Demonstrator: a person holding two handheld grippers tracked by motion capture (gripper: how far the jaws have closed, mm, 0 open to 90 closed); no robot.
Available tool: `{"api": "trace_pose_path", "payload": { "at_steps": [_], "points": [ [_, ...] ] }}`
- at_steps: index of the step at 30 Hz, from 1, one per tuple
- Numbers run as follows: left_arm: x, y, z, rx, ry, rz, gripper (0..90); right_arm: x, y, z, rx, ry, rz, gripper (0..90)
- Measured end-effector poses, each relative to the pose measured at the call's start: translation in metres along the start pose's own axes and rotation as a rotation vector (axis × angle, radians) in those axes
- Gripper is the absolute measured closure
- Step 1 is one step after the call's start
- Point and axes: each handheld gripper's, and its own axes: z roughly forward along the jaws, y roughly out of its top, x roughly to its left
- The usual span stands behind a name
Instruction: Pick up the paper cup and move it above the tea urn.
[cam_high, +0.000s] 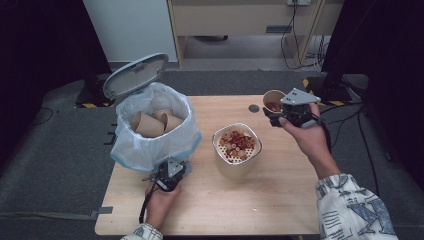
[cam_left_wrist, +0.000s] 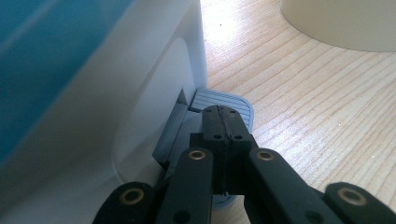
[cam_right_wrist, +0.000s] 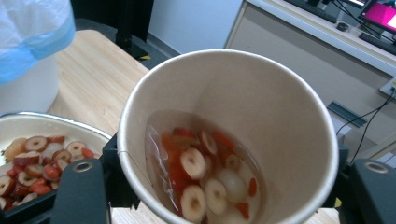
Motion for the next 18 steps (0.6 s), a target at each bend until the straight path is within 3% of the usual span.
{"api": "trace_pose_path", "payload": {
  "at_steps": [13,18],
  "points": [
    [0.000,0.000,0.000,0.000,0.000,-0.001,89.2,0.011,0.007,0.009,-0.004,0.017,-0.011,30.5],
    [0.000,0.000,0.000,0.000,-0.002,-0.002,89.2,0.018,0.014,0.012,-0.007,0.014,-0.044,30.5]
  ]
}}
